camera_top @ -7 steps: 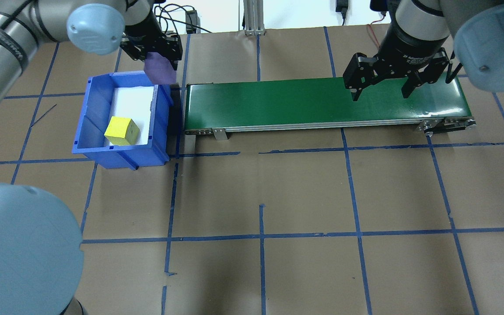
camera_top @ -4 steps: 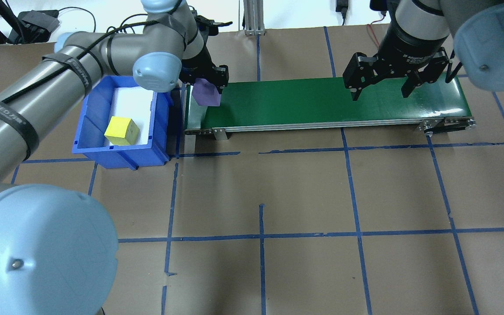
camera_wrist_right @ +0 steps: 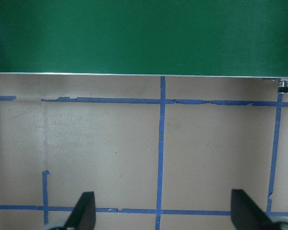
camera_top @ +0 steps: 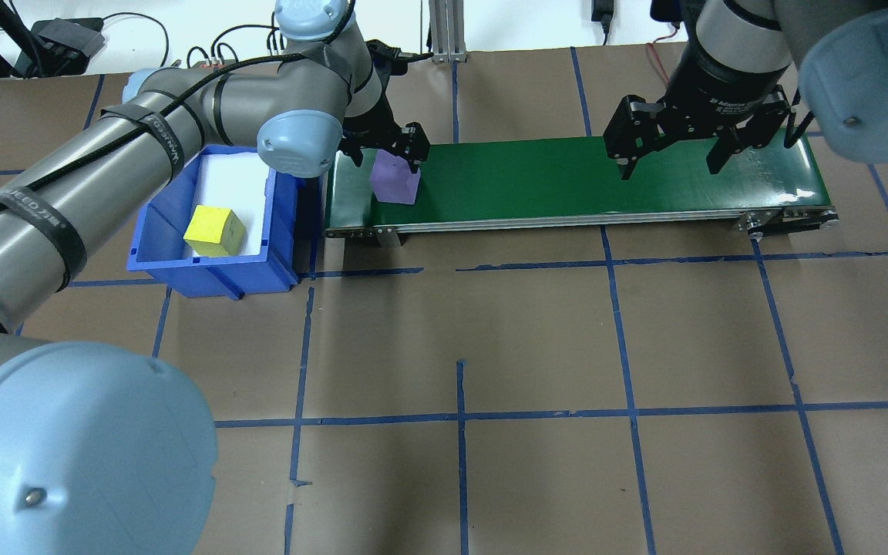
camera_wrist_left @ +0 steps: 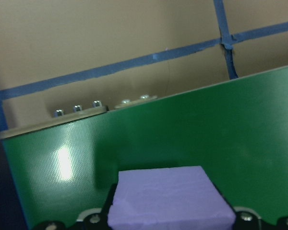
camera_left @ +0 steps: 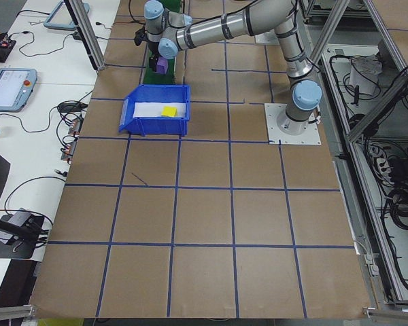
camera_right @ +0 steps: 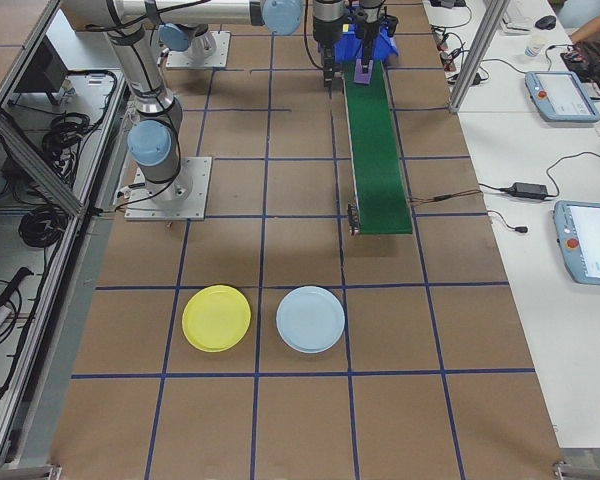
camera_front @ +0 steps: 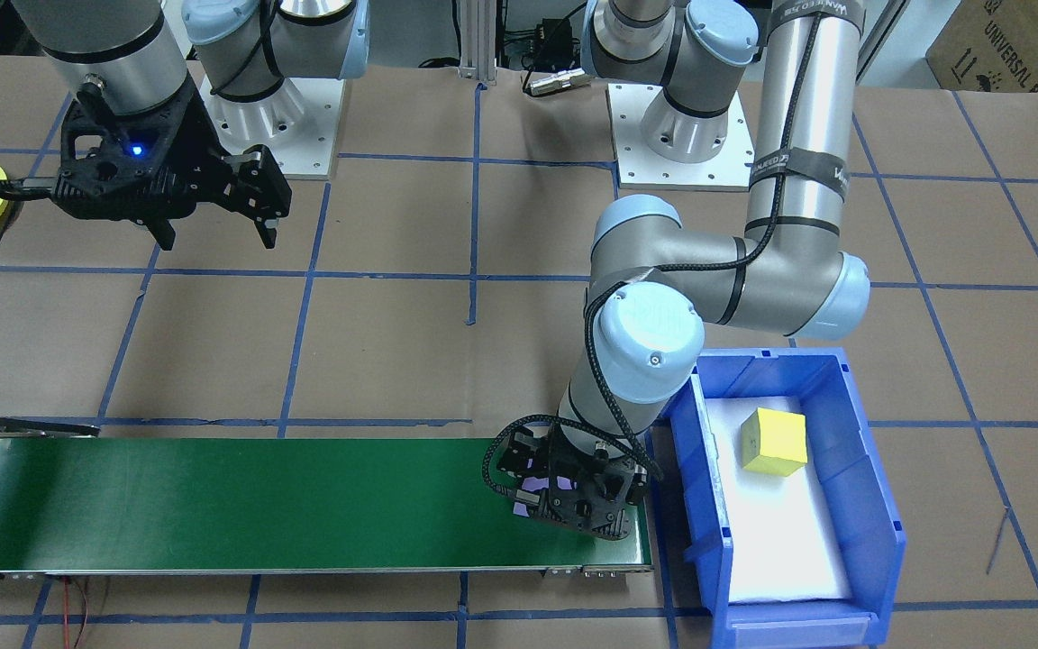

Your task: Move block left to right into plate

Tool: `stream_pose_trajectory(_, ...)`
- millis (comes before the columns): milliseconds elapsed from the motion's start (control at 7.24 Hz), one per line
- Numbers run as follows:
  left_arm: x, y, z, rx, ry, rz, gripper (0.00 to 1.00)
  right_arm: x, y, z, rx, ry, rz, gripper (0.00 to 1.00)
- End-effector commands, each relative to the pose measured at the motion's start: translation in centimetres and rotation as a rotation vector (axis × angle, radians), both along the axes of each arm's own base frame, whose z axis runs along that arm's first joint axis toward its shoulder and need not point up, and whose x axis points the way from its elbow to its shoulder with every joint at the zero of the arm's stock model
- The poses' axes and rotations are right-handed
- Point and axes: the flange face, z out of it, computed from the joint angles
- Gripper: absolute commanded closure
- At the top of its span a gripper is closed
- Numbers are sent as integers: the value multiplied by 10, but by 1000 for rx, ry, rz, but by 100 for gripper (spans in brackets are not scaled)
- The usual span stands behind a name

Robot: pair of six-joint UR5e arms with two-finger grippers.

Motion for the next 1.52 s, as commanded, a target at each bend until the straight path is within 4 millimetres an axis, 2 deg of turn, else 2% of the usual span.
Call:
stream_pose_trajectory(0,23,15,60,-28,-12,26,0,0,0,0,0,1,-2,0)
stream_pose_trajectory(138,63,14,83,-32,-12,86,0,0,0,0,0,-1,-2,0)
stream_pose_trajectory(276,127,9,96,-15,-14,174,0,0,0,-2,3,-1,-3,0)
stream_pose_trajectory(414,181,15,96,47,-15,246,0,0,-1,-1,2,1,-3,0)
stream_pose_trajectory(552,220,22,96,81,-16,261,0,0,-1,0,0,1,0,0)
stream_pose_trajectory(690,237,29,76,122,-24,177,0,-1,-1,0,1,1,0,0)
stream_pose_trajectory(829,236,34,56,142,-29,31,0,-2,-1,-1,6,1,-3,0)
stream_pose_trajectory(1105,234,44,25,163,-23,-373,0,-2,-1,-1,8,1,-2,0)
stream_pose_trajectory(1381,243,41,2,178,-90,-614,0,-3,-1,0,3,1,-3,0)
